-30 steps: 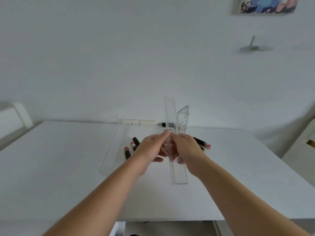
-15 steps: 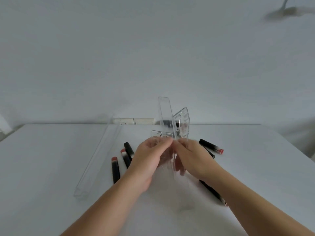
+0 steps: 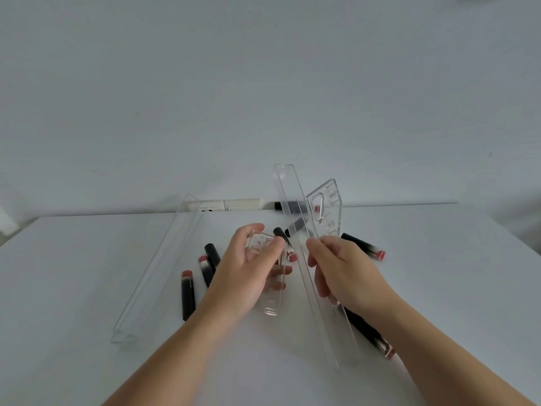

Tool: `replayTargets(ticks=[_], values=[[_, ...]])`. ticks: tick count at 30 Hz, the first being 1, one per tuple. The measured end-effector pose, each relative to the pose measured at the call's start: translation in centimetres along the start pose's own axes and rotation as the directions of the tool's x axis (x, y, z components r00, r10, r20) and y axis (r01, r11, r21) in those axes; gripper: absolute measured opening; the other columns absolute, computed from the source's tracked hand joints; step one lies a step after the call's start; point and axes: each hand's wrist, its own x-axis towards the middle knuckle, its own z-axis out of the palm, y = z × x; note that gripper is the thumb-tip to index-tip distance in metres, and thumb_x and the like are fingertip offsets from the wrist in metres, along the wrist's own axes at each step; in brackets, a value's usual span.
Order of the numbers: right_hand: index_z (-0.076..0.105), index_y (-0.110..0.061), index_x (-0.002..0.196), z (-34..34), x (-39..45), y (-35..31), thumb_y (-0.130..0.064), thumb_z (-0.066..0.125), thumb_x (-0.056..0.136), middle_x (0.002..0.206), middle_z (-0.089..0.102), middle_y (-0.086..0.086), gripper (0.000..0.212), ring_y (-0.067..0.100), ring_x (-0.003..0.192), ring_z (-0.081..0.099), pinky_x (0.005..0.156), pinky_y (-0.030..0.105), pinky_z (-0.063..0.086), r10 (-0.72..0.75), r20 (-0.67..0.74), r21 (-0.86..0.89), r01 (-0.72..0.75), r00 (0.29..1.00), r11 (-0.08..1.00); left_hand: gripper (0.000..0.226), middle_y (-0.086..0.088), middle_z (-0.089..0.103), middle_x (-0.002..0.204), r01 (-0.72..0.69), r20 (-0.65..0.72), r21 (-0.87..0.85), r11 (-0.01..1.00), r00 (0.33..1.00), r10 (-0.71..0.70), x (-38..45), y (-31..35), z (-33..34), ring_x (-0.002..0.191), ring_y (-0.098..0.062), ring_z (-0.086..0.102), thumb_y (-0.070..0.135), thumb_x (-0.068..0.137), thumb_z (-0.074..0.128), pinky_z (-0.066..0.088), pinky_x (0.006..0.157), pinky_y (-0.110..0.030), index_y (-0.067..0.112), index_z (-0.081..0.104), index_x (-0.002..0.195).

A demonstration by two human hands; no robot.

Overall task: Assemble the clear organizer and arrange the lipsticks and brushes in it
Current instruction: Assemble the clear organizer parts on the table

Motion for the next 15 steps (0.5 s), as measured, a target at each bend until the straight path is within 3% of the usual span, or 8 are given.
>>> replayTargets(ticks=[3, 6, 10, 12, 14, 15], values=[[0.059, -0.013, 0.08, -0.1, 0.0, 0.0, -0.043, 0.042, 0.101, 0.054, 0.065, 0.01, 0.04, 0.011, 0.037, 0.049, 0.044, 0.019, 0.042, 0.004, -0.001, 0.026, -0.004, 1.0, 1.0, 0.061, 0.006, 0.076, 0.1, -0.017, 0.033, 0.031, 0.999, 0.999, 0.016, -0.4, -0.1, 0.2, 0.09, -0.022, 0.077, 0.053, 0.077, 0.074, 0.064, 0.069, -0.042, 0.044, 0.045, 0.131], [0.058, -0.013, 0.078, 0.1, 0.0, -0.1, -0.044, 0.042, 0.102, 0.051, 0.064, 0.006, 0.042, 0.011, 0.037, 0.048, 0.044, 0.018, 0.041, -0.01, -0.011, 0.049, 0.01, 1.0, 0.999, 0.061, 0.015, 0.071, 0.102, -0.037, 0.059, 0.112, 0.993, 0.998, 0.03, -0.7, -0.1, 0.4, 0.091, -0.017, 0.076, 0.058, 0.075, 0.073, 0.064, 0.071, -0.043, 0.049, 0.049, 0.131], [0.057, -0.011, 0.077, 0.1, 0.0, 0.0, -0.046, 0.042, 0.103, 0.048, 0.061, 0.005, 0.045, 0.011, 0.038, 0.047, 0.043, 0.017, 0.04, -0.013, -0.04, 0.108, 0.017, 0.999, 0.994, 0.058, 0.023, 0.069, 0.109, -0.001, 0.098, 0.186, 0.983, 0.995, -0.018, -0.7, -0.4, 0.9, 0.096, -0.008, 0.074, 0.066, 0.073, 0.066, 0.058, 0.09, -0.048, 0.045, 0.059, 0.126], [0.056, -0.011, 0.077, 0.1, 0.0, 0.1, -0.046, 0.042, 0.103, 0.047, 0.06, 0.004, 0.046, 0.009, 0.037, 0.047, 0.043, 0.017, 0.039, -0.008, -0.047, 0.122, 0.014, 0.999, 0.992, 0.057, 0.024, 0.07, 0.111, 0.043, 0.124, 0.144, 0.989, 0.99, -0.061, -0.8, -0.7, 1.3, 0.099, -0.004, 0.072, 0.07, 0.073, 0.063, 0.055, 0.096, -0.038, 0.045, 0.061, 0.125], [0.057, -0.012, 0.076, 0.2, 0.0, 0.1, -0.046, 0.043, 0.102, 0.046, 0.057, 0.001, 0.045, 0.007, 0.037, 0.047, 0.043, 0.018, 0.039, -0.011, -0.049, 0.123, 0.017, 0.999, 0.992, 0.049, 0.029, 0.07, 0.109, 0.058, 0.16, 0.112, 0.992, 0.984, -0.076, -0.9, -0.6, 1.5, 0.1, 0.009, 0.067, 0.073, 0.072, 0.059, 0.053, 0.083, -0.014, 0.05, 0.065, 0.115], [0.06, -0.017, 0.074, 0.3, -0.1, 0.1, -0.045, 0.044, 0.102, 0.046, 0.056, -0.002, 0.043, 0.006, 0.038, 0.047, 0.043, 0.018, 0.039, -0.023, -0.05, 0.116, 0.029, 0.998, 0.993, 0.046, 0.029, 0.07, 0.109, 0.056, 0.168, 0.116, 0.992, 0.983, -0.075, -0.9, -0.6, 1.6, 0.1, 0.013, 0.065, 0.074, 0.073, 0.059, 0.05, 0.079, -0.01, 0.052, 0.067, 0.111]])
